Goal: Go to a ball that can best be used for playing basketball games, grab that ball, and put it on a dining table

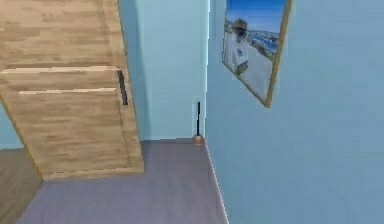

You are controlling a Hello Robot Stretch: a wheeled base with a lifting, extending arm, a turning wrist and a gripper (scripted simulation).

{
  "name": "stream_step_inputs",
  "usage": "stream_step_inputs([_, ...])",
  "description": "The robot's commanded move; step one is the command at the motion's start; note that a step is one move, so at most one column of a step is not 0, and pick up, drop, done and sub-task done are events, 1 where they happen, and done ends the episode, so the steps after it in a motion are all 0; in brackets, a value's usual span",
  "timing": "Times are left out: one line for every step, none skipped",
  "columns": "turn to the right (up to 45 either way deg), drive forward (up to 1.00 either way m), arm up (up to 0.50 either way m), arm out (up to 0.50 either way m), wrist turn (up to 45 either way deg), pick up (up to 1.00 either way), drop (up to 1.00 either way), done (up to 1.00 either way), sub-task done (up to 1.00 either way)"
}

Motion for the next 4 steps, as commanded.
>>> stream_step_inputs([0.0, 0.10, 0.00, 0.00, 0.0, 0.00, 0.00, 0.00, 0.00])
stream_step_inputs([-45.0, 0.00, 0.00, 0.00, 0.0, 0.00, 0.00, 0.00, 0.00])
stream_step_inputs([-36.0, 0.00, 0.00, 0.00, 0.0, 0.00, 0.00, 0.00, 0.00])
stream_step_inputs([0.0, 1.00, 0.00, 0.00, 0.0, 0.00, 0.00, 0.00, 0.00])
